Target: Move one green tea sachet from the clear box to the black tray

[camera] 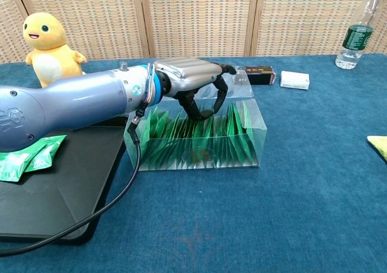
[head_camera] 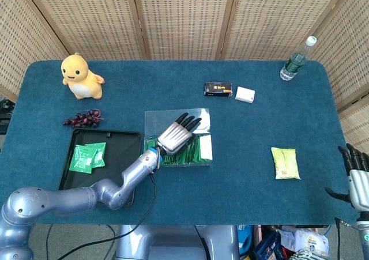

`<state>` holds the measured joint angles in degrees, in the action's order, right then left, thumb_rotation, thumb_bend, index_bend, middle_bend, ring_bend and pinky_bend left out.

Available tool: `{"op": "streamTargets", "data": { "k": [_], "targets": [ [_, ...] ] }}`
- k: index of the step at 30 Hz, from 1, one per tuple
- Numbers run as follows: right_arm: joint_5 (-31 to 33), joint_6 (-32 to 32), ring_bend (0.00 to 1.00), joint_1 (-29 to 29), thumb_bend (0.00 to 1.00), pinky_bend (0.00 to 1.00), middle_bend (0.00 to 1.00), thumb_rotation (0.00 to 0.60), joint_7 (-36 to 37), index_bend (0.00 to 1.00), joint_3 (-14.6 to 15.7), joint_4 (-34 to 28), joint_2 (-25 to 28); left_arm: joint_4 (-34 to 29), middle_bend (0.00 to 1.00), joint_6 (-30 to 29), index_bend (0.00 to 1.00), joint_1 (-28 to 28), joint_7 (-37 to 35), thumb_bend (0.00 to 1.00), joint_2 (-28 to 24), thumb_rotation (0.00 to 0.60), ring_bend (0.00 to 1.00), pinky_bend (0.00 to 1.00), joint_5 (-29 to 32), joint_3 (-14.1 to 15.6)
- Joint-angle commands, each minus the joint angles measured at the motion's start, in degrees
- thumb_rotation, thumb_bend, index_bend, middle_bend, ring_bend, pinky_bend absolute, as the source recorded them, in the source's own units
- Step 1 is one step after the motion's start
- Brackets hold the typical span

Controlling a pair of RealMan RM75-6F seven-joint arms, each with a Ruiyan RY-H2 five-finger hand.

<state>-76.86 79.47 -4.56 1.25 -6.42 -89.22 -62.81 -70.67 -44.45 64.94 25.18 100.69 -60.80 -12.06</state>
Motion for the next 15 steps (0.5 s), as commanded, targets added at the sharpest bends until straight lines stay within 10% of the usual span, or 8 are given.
{"op": "streamTargets", "data": {
  "k": [1,15],
  "targets": [
    [0.01,0.0,0.0,0.0,0.0,0.0,0.0,0.6,0.02,0.01,0.0,0.0,-0.01,-0.03,0.0,0.03,0.55,-0.01,0.19,0.51,-0.07,0.6,0.0,0.0,0.19,0.03],
    [-0.05,-0.19,0.0,-0.05,0.0,0.0,0.0,0.6,0.2,0.01,0.09,-0.05,0.06,-0.93,0.0,-0.46,0.62,-0.14,0.5,0.56,-0.89,0.6,0.0,0.0,0.76,-0.34]
  ]
}}
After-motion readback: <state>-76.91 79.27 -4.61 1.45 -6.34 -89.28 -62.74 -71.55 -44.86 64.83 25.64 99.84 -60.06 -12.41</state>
